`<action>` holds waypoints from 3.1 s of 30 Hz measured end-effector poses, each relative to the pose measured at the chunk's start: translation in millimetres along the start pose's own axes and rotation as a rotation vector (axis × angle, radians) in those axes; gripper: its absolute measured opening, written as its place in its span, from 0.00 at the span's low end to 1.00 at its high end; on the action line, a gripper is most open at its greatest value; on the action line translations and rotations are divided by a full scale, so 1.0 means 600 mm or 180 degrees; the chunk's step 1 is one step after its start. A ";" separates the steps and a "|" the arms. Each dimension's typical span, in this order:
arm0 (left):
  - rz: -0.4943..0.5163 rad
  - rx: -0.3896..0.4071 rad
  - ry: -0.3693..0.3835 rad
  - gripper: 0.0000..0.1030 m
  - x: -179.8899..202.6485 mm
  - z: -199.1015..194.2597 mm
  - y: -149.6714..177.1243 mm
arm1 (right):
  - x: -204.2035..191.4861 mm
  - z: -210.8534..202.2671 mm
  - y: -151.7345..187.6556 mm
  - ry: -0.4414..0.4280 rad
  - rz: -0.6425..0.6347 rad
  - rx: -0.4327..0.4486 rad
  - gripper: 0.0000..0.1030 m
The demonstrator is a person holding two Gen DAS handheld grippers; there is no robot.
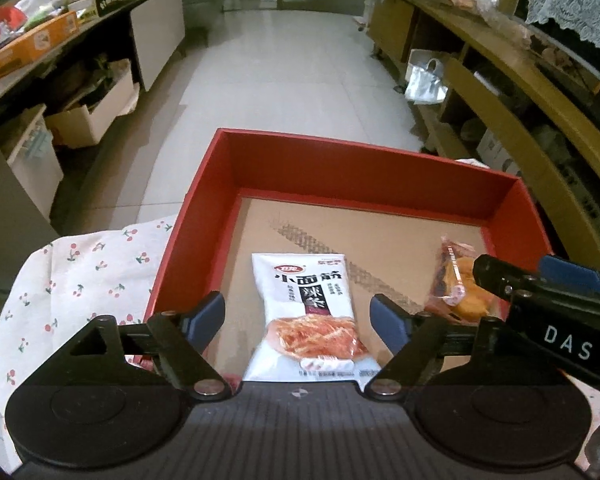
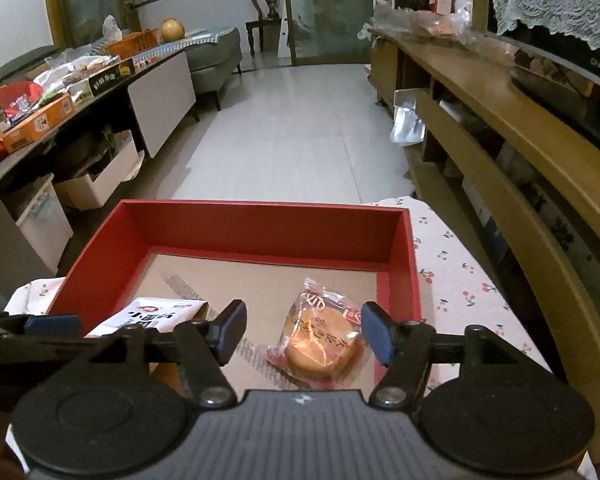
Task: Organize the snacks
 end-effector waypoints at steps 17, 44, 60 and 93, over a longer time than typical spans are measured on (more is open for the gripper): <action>0.0125 -0.0064 0.0370 0.84 0.034 -0.074 0.082 | 0.059 -0.109 0.108 0.0158 0.0188 -0.0176 0.76; 0.0095 -0.0375 0.0478 0.86 -0.012 -0.081 0.153 | -0.017 -0.073 0.199 -0.0358 0.0006 -0.0863 0.86; 0.0140 -0.0452 0.0532 0.86 0.001 -0.069 0.157 | -0.042 -0.045 0.210 -0.0256 -0.0304 -0.0916 0.68; 0.0703 -0.0475 0.0379 0.58 0.090 -0.027 0.179 | 0.034 -0.145 0.257 -0.0265 0.0011 -0.0826 0.64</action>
Point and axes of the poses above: each gripper's, at about its wrist camera, not at the fingertips, and z roughly the way its jaws point, x to its right, y to its underside, the point moved 6 cm from there along z, roughly the way its jaws point, and after that the axes turned 7 degrees about -x, right-handed, at the moved point
